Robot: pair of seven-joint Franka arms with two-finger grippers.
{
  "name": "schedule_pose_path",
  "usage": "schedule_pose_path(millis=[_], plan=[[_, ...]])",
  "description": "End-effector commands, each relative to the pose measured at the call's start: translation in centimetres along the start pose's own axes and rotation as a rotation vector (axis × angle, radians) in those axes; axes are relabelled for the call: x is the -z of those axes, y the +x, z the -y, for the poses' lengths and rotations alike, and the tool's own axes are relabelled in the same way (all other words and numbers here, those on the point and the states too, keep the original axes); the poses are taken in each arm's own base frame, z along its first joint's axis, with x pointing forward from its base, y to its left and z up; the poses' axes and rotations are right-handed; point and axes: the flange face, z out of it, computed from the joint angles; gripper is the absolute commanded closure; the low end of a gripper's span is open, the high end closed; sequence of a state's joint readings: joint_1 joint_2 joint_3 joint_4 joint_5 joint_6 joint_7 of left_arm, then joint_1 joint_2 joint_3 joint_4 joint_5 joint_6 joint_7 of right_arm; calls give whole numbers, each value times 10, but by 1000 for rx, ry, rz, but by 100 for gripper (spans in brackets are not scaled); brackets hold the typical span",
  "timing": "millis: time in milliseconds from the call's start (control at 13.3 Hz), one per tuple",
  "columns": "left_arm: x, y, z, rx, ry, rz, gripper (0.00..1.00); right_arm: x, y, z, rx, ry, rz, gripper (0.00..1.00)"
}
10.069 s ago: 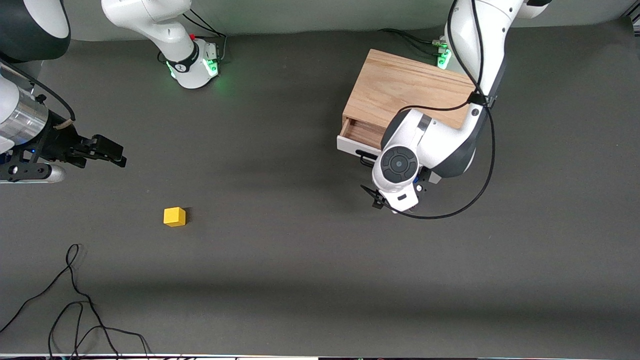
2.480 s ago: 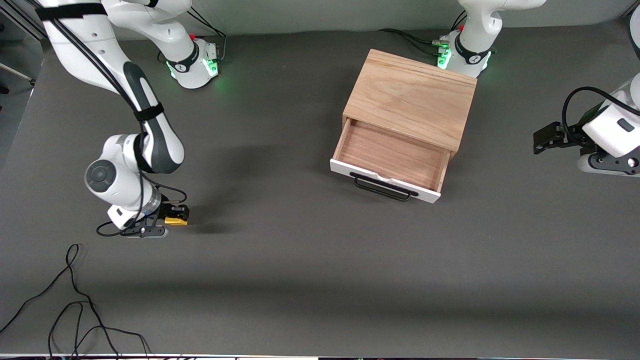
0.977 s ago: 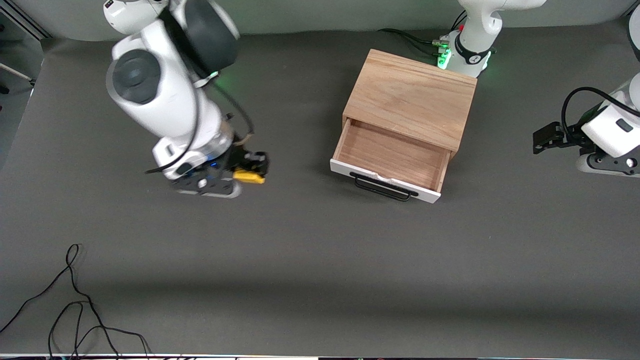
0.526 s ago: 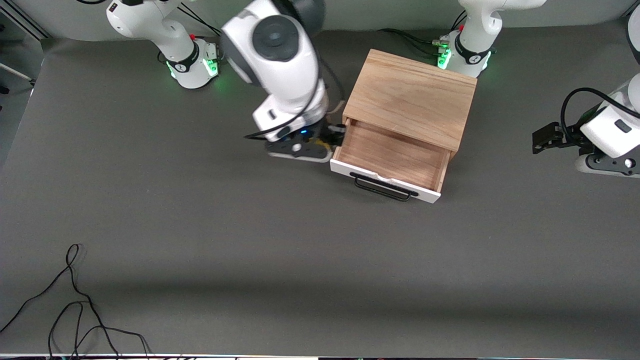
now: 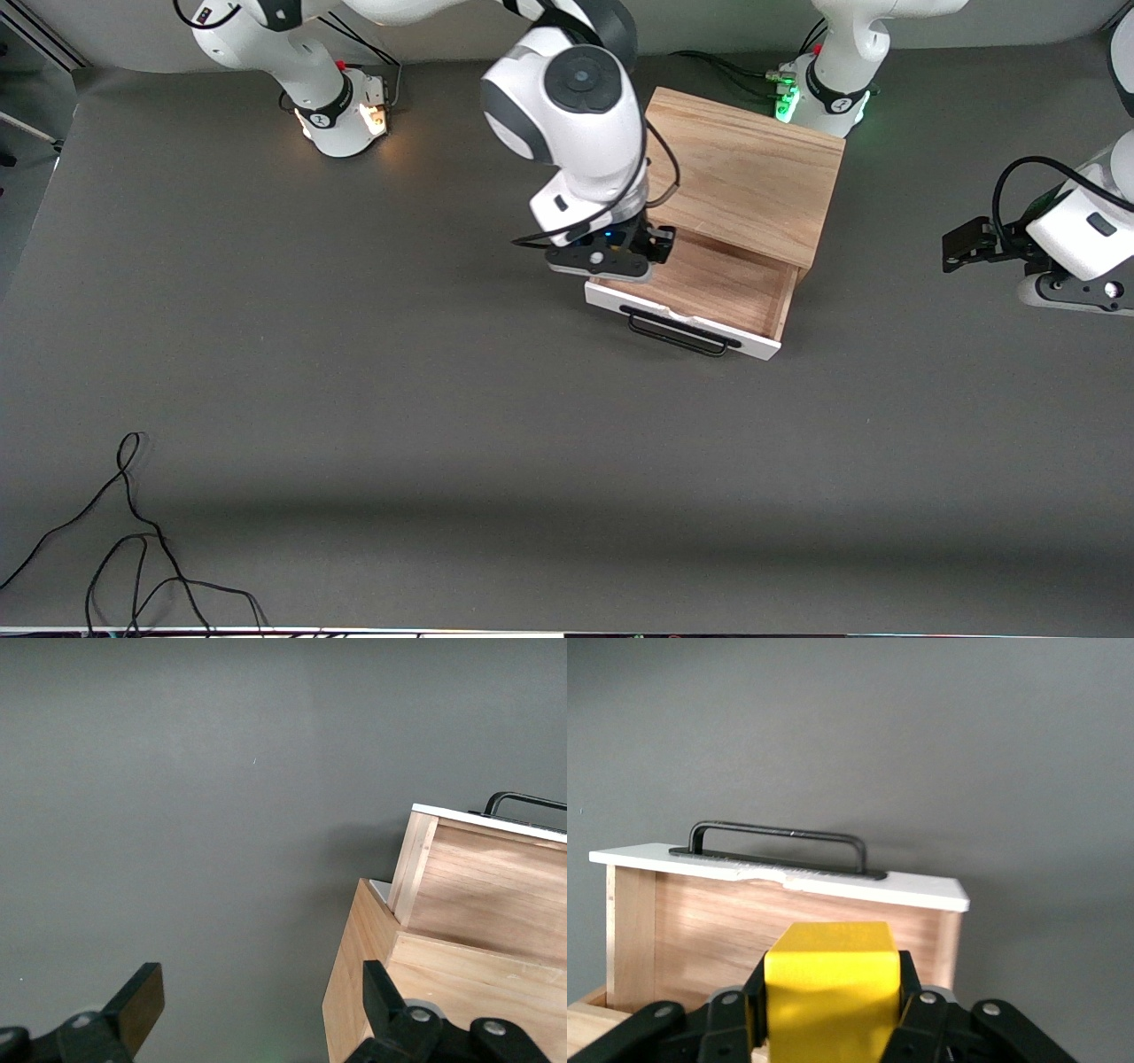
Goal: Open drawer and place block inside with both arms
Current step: 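Carry the yellow cube with the right gripper over the open drawer, then lower the cube into the drawer and open the right gripper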
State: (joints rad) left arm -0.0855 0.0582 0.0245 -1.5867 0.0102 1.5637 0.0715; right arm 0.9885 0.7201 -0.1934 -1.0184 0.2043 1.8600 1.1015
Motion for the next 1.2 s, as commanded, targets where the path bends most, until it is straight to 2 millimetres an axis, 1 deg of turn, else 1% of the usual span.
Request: schedule_pose_path(millis=[0,75,150,376,451,526,601,751,827,977,1127], plan=[[3,-7,-2,-19,15,-2,0,-44,-12,17,-51,2,-16,78],[3,-7,-2,-19,15,-2,0,-57,-12,19,-78,8,-21,78],[3,-7,-2,-19,15,-2,0,-66,-19,23,-86,18,-24,78],[2,-7,-2,-19,15,0,0,-74,-24,24,-86,10,-18,78],[2,-7,-2,-19,15,0,0,-86,-24,22,-88,-5,-15,75],[2,-7,-2,-19,15,0,0,-94,-24,23,-104,-8,-15,75],[2,-7,-2,-19,15,0,0,-100,-32,26,-110,-4,-14,75],[2,-7,-2,-19,14,4,0,-102,-42,28,-113,-9,-13,75],[2,-7,-2,-21,14,4,0,-107,-48,30,-112,-16,-14,74],[2,-7,-2,-21,14,6,0,-120,-48,28,-112,-32,-13,70],[2,-7,-2,-21,14,6,0,-126,-49,28,-112,-38,-12,65]])
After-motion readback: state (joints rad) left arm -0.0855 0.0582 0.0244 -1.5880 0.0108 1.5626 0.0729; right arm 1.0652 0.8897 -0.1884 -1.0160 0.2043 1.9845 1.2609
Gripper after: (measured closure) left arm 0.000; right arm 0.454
